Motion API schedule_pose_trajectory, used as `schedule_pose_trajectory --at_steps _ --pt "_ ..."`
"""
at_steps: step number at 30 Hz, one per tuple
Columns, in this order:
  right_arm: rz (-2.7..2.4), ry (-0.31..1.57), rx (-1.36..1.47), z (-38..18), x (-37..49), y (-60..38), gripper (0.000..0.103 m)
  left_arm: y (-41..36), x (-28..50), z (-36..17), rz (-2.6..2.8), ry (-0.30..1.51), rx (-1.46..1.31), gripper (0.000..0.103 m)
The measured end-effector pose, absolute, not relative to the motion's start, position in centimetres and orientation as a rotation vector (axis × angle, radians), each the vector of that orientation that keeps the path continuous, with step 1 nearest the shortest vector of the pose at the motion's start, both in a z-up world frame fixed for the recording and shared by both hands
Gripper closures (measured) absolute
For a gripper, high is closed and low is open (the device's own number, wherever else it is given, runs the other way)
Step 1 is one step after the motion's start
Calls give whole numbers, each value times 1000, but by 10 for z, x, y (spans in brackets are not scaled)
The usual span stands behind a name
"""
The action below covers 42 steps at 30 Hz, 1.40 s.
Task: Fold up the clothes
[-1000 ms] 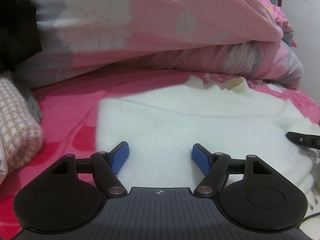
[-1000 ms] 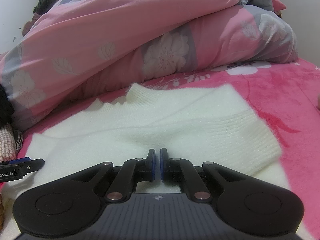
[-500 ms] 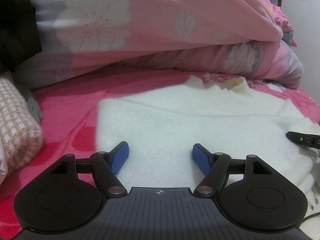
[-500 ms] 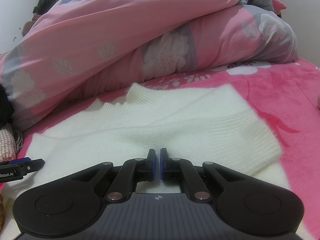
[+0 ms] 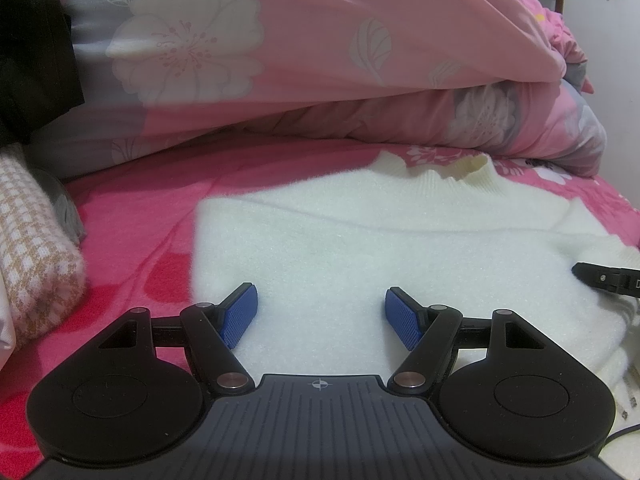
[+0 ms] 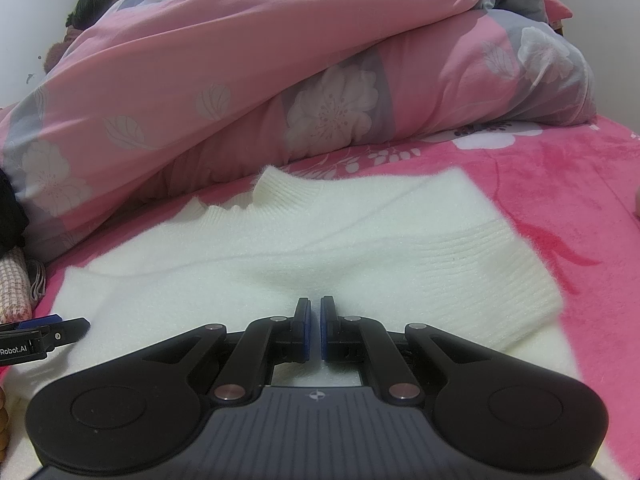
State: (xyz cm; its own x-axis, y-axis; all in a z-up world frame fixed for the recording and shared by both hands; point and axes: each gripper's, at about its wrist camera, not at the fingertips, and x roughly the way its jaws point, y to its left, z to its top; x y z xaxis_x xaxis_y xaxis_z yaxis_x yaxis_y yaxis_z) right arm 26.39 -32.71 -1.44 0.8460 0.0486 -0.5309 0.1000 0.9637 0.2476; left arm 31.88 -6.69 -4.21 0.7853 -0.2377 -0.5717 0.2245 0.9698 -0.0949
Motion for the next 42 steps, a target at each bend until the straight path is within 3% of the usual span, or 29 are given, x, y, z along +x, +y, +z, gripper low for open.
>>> schedule_pose_trajectory --at_steps 42 --pt "-25 563 277 -16 263 -327 100 -70 321 -42 -247 620 -22 31"
